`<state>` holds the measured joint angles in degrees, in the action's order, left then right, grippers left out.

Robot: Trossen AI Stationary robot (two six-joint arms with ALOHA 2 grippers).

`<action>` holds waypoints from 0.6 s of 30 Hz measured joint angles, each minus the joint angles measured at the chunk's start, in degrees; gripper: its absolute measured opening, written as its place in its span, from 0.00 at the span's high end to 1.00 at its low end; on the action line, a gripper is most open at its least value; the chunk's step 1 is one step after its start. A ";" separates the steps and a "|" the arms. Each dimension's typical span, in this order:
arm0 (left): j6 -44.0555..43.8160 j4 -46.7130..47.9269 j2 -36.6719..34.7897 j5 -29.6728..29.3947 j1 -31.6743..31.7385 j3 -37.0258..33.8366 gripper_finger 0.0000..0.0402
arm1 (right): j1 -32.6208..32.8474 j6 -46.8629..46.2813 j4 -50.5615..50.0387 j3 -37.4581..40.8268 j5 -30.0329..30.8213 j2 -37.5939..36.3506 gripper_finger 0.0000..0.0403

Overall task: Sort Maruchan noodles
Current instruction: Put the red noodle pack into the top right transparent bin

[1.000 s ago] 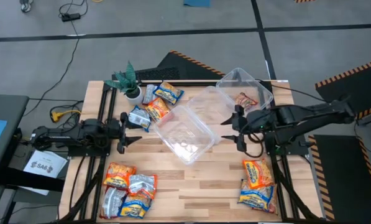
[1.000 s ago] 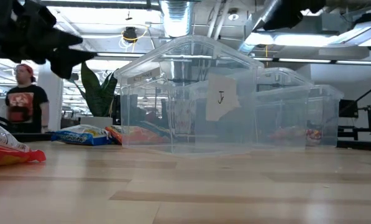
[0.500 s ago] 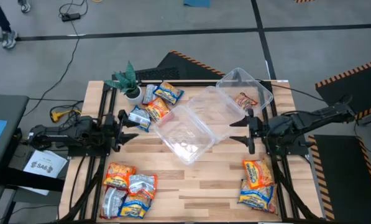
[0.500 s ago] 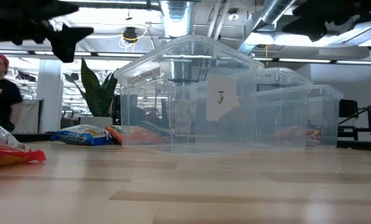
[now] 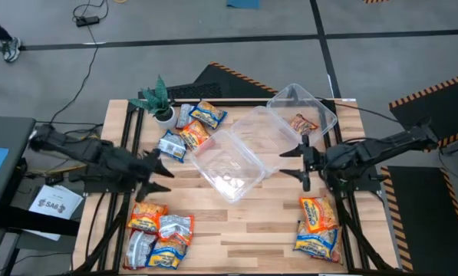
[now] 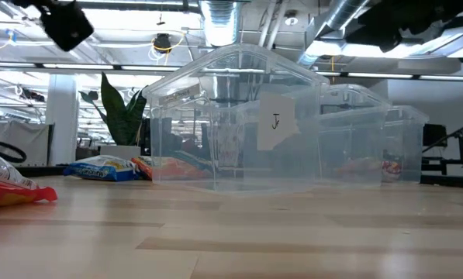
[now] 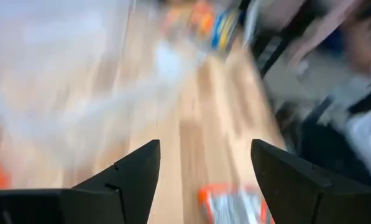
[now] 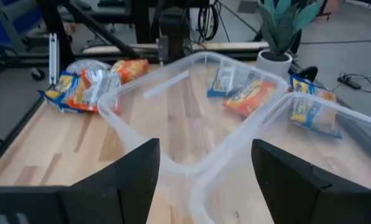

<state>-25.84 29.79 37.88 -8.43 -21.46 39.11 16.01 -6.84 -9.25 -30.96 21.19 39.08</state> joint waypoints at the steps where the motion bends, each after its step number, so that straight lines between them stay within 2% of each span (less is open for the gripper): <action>1: -3.40 3.24 2.76 -1.45 -2.28 1.86 0.41 | 0.00 -0.01 -0.03 0.00 -0.01 0.50 0.31; 4: -14.10 10.11 9.87 -3.68 -8.65 7.23 0.41 | 0.00 -0.03 0.02 0.00 -0.01 1.83 0.31; 7: -24.52 12.23 15.61 -3.48 -14.54 10.33 0.41 | 0.00 -0.03 0.47 0.00 -0.02 3.16 0.31; 10: -33.32 8.10 19.96 -3.17 -20.04 10.86 0.41 | 0.00 -0.08 1.15 0.00 -0.02 4.37 0.31; 13: -42.72 2.21 24.00 -5.51 -24.74 10.86 0.41 | 0.00 -0.14 1.56 0.00 -0.02 5.49 0.31; 18: -50.17 -1.66 29.60 -5.72 -29.40 10.88 0.41 | 0.00 -0.20 2.71 0.00 -0.02 7.44 0.31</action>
<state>-76.00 28.13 67.48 -14.15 -50.86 50.00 16.01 -7.04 -6.54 -30.96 21.17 46.52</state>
